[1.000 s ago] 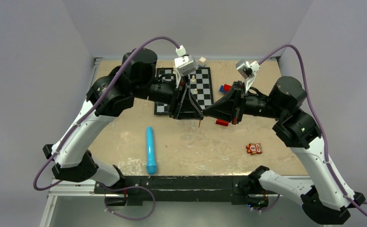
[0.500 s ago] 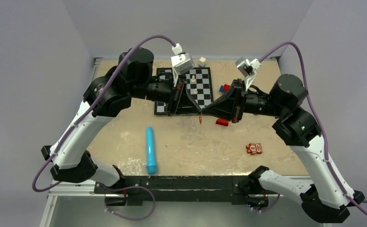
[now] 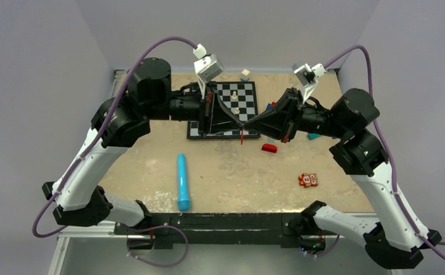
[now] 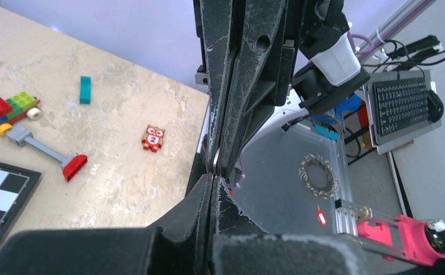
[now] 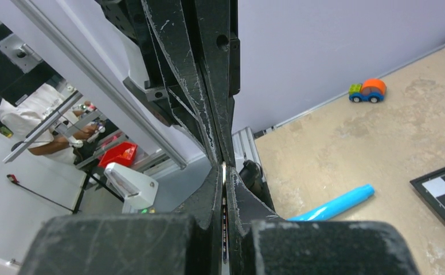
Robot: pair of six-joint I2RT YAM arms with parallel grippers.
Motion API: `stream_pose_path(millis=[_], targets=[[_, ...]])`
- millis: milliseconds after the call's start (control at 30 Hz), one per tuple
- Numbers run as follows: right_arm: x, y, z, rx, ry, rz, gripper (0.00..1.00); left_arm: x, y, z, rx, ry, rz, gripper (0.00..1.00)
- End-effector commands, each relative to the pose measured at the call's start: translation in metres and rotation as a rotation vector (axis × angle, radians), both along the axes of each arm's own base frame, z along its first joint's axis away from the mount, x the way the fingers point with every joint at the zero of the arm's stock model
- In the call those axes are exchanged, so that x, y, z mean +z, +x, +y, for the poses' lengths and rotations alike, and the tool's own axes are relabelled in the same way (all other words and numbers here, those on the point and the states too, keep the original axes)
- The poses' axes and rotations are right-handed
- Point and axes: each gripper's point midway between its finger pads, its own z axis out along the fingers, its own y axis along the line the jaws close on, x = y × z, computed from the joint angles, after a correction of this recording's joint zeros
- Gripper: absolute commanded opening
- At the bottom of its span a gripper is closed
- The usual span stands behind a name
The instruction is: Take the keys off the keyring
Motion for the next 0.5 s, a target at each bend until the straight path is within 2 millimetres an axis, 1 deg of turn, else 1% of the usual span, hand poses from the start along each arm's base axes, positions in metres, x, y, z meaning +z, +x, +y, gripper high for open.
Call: stream_pose_path(millis=[0,200,467], targets=[[0.045,0.003,-0.001,-0.025,0.126,-0.087,0.0,0.026,0.007,-0.001,0.06,-0.093,-0.028,0.0],[0.059,0.002,0.003,0.011,0.185,-0.098,0.0,0.039,0.014,0.004,0.125,-0.146,-0.027,0.0],[0.07,0.002,0.007,0.043,0.232,-0.095,0.0,0.051,0.022,0.004,0.189,-0.234,-0.001,0.0]])
